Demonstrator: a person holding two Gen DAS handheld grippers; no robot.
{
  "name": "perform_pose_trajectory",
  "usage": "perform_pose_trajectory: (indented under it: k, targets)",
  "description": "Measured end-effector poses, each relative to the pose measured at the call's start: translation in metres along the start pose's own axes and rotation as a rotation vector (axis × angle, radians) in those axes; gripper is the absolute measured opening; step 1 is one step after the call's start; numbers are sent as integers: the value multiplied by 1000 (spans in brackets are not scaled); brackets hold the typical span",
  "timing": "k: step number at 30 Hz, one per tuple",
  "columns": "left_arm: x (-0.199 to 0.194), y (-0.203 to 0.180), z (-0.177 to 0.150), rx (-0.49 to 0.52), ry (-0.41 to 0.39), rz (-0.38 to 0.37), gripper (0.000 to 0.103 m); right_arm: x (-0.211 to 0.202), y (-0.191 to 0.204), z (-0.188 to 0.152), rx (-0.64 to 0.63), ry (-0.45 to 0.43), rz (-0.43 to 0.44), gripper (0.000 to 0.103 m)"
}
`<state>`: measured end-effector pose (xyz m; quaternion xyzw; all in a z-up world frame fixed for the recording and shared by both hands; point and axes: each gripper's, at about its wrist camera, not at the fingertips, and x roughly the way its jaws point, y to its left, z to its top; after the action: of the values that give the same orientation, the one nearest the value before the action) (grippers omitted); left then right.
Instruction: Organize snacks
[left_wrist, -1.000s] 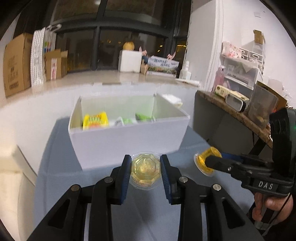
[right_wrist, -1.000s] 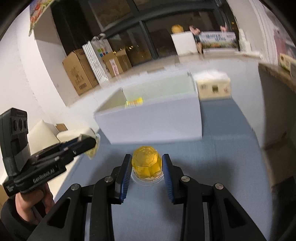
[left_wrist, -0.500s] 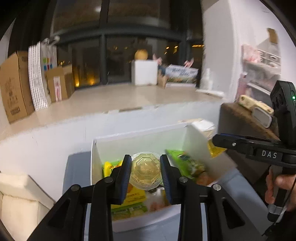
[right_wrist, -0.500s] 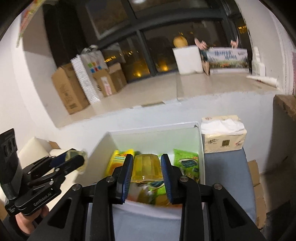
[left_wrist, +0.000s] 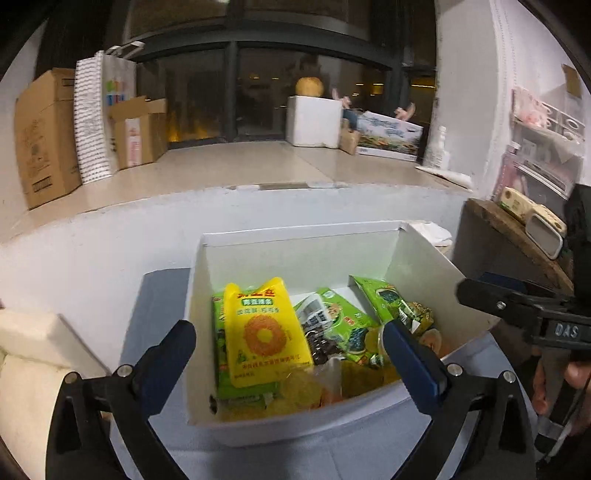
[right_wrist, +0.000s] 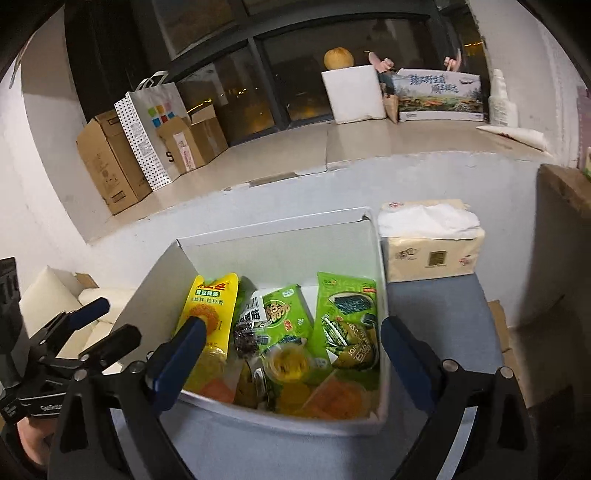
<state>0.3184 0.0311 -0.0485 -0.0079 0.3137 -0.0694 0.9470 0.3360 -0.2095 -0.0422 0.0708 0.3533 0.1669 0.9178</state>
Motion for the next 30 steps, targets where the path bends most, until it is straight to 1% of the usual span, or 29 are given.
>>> perform_pose_trajectory:
  k: [3,5,7,9,10,12,14,16,17,19,21,23,25,27,30]
  targets:
    - [-10,-1,-2,-21,8,51,103,-10,6,-6,-37,-6,-40,98]
    - [-20,-3,-5,-25,-3,81,103,-17,9,-8,-56,-13,-63,98]
    - [-33,-5,-9,-30,-19,111,103,-30,16,-11,-81,-27,-117,98]
    - [-50,-10,-13,-24,-42,151,103,-43,25,-14,-136,-58,-169,98]
    - [-56,-12,-15,-18,-53,162,103,-52,31,-16,-170,-75,-211,98]
    - [-73,-15,-19,-17,-83,164,103,-67,39,-20,-193,-93,-231,98]
    - [-91,-18,-23,-28,-85,147,103,-88,45,-27,-187,-107,-222,98]
    - [-108,-24,-29,-18,-87,128,103,-106,48,-36,-170,-119,-218,98]
    - [-118,-28,-32,-7,-95,129,103,-113,50,-41,-162,-117,-206,98]
    - [-141,-37,-41,11,-100,138,103,-129,54,-53,-162,-99,-155,98]
    - [-158,-43,-49,9,-92,141,103,-143,61,-64,-171,-106,-154,98]
    - [-174,-47,-56,-5,-90,122,103,-157,67,-74,-173,-116,-156,98]
    - [-193,-50,-65,-24,-96,111,103,-174,73,-84,-171,-133,-133,98]
    - [-206,-53,-75,-25,-83,121,103,-190,77,-93,-172,-141,-140,102]
    - [-227,-57,-89,-32,-80,119,103,-214,79,-105,-157,-172,-127,103]
